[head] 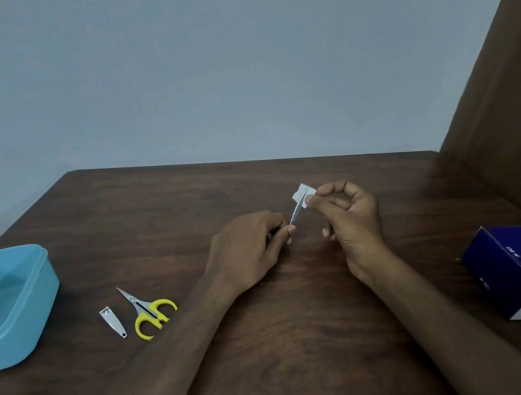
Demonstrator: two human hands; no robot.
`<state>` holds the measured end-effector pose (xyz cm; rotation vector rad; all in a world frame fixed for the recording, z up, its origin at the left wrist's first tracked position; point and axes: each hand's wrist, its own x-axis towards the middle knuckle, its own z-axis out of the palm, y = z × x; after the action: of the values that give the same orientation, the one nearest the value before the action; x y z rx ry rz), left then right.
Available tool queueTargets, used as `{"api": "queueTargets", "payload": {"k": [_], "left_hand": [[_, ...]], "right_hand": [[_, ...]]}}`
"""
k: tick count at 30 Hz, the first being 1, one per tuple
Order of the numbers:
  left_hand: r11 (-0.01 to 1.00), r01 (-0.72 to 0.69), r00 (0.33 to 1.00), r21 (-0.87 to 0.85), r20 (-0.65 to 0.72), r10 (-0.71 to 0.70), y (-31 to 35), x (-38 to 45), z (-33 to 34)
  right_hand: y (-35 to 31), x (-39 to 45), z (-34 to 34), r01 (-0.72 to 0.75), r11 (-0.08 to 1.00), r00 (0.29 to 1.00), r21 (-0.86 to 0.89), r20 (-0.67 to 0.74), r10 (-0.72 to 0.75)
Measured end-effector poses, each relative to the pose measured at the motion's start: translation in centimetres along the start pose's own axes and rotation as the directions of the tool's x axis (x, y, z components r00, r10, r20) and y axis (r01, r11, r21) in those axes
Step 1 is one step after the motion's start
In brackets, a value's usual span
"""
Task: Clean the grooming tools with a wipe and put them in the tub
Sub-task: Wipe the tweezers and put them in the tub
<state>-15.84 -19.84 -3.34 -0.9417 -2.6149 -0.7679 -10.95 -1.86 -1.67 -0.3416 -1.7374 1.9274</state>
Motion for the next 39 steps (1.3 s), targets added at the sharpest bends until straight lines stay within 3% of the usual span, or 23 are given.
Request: {"api": "queueTargets", "payload": {"k": [7, 18, 28, 34, 39], "left_hand": [[1.0, 0.002, 1.0, 0.01, -0.003, -0.002, 0.03, -0.08, 0.0], [0.999, -0.043, 0.999, -0.024, -0.029, 0.042, 0.05, -0.04, 0.01], [0.997, -0.045, 0.997, -0.065, -0.072, 0.04, -0.41, 0.15, 0.37], [0.996, -0.056, 0.998, -0.073, -0.044, 0.053, -0.47, 0.18, 0.4], [0.992, -0.062, 0.997, -0.107, -0.056, 0.056, -0.57, 0.23, 0.35]], "right_hand": [[0.62, -0.34, 0.03, 0.048, 0.989, 0.996, -0.138, 0.079, -0.037], [0.47, -0.1, -0.07, -0.005, 0.998, 0.999, -0.056, 0.04, 0.007], [0.9, -0.36, -0.27, 0.074, 0.977, 0.987, -0.198, 0.154, -0.043], [0.89, 0.38, -0.51, -0.001, 0.988, 0.993, -0.154, 0.118, 0.02], [1.06, 0.34, -0.52, 0.013, 0.97, 0.98, -0.241, 0.196, 0.035]]}}
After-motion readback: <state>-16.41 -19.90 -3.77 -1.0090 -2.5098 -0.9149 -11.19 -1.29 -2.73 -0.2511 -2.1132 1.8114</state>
